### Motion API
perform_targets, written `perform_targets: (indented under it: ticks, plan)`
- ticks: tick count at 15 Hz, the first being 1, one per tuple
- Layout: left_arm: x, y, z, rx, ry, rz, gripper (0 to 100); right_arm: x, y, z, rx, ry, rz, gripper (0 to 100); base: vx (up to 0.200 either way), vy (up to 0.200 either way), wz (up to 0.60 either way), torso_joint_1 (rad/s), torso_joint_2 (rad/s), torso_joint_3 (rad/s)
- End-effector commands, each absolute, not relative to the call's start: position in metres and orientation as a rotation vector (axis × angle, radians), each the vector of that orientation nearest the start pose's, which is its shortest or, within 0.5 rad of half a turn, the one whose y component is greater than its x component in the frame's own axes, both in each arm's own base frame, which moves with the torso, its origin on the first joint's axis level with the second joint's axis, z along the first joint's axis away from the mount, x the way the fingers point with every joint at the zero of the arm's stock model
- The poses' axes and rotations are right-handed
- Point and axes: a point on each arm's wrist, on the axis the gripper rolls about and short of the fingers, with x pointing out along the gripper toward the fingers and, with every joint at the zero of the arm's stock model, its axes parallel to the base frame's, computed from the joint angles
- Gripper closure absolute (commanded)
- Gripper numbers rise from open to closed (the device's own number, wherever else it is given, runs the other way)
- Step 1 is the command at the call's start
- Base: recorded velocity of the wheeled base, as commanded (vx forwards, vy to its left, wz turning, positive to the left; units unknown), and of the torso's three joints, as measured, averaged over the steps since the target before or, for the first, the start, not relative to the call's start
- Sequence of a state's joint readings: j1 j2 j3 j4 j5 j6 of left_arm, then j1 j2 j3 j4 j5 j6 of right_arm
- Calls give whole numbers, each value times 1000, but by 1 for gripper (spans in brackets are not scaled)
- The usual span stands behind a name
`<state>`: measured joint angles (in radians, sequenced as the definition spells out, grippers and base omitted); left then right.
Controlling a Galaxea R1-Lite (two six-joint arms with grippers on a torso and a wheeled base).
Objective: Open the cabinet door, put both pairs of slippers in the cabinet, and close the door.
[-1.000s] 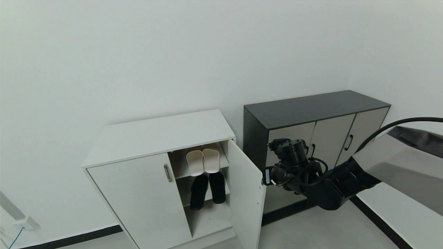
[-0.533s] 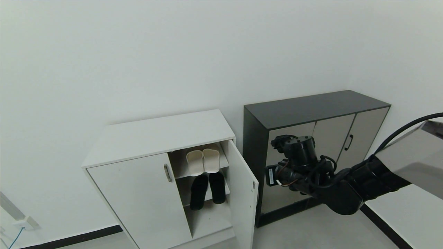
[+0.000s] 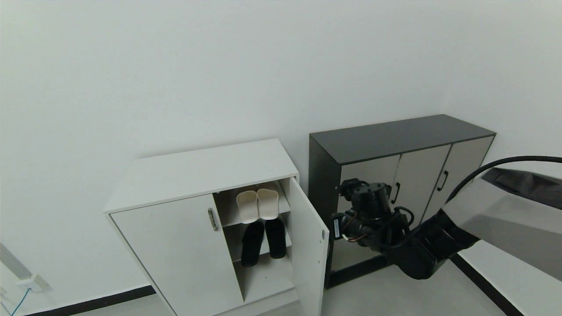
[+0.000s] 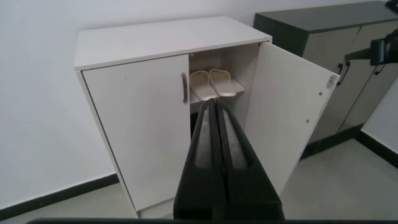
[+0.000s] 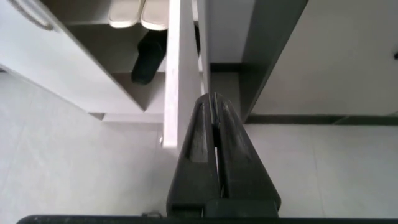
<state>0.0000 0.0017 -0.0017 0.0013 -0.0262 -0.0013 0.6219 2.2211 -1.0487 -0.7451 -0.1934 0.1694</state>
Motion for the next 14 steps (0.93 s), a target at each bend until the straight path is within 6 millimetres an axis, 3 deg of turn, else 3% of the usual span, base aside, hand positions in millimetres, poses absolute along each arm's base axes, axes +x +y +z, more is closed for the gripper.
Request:
perform_targets:
  ticks: [1,5,9,14]
  plan:
    - [-23,-1,76,-2,2,-26,100,341,238,39,-32,483,378,100,0,0,0,0,0,0]
    - [-23,-1,76,-2,2,-26,100,329,253,36,-44,488,422,100,0,0,0,0,0,0]
    - [-23,-1,76,-2,2,-25,100,298,264,61,-37,438,499,100,0,0,0,0,0,0]
    - [-23,-1,76,-2,2,-26,100,285,261,90,-37,377,516,100,0,0,0,0,0,0]
